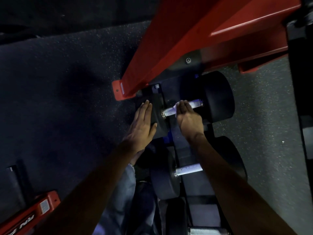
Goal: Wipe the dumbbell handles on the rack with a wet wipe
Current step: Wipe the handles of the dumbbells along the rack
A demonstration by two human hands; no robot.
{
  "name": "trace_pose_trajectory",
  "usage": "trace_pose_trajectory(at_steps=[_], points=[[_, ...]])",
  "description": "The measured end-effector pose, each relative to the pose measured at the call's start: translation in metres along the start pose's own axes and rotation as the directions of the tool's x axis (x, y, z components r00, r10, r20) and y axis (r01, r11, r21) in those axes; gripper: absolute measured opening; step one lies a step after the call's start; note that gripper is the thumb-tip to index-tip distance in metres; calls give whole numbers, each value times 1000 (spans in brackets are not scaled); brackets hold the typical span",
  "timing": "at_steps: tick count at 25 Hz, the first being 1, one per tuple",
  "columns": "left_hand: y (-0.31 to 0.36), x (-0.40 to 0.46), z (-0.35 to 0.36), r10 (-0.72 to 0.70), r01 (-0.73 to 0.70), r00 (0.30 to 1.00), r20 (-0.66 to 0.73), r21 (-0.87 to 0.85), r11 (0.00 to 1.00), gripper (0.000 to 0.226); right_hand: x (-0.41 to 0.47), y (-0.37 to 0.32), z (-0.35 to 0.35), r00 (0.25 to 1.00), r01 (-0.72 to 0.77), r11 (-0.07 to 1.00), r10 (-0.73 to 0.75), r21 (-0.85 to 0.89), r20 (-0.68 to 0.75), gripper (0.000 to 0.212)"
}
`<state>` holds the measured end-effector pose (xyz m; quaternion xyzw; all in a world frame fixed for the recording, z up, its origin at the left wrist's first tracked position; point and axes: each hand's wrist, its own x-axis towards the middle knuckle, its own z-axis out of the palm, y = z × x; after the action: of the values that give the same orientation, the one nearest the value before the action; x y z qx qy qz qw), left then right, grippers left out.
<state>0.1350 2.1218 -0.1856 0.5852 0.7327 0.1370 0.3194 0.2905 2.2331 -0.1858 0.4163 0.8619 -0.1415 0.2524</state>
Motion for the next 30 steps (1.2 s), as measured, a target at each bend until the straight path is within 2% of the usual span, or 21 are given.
trace_pose_trajectory(at_steps=[3,5,7,9,15,17,20,25,28,30], points=[[1,1,-2,13,-13,1000,13,14,1000,66,3,-24,-2,995,102,995,-102,-1,21,58],[1,1,-2,14,-15,999,32,19,1000,66,9,-28,1,986,168,986,-168,9,-8,56],[0,1,-2,12,-13,999,45,27,1000,66,17,-32,-5,990,137,990,-135,31,-43,42],[0,1,-3,6,-8,999,52,36,999,66,27,-32,-16,995,99,994,-99,37,-1,35],[-2,3,-2,26,-27,999,45,29,999,63,48,2,-42,991,-111,985,120,-133,66,36],[-3,3,-1,24,-25,999,39,25,999,63,44,9,-41,985,-158,981,165,-114,56,37],[-2,1,0,15,-16,999,35,28,999,64,37,13,-31,977,-209,978,208,-16,-43,36],[-2,1,2,9,-9,1000,17,33,999,64,12,-15,-13,988,83,994,-72,76,-136,43],[-3,0,2,17,-17,1000,11,32,999,64,2,-29,-6,985,109,993,-103,42,-135,12],[-5,0,2,21,-21,1000,23,24,999,65,1,-32,-3,983,101,993,-90,57,-163,14]])
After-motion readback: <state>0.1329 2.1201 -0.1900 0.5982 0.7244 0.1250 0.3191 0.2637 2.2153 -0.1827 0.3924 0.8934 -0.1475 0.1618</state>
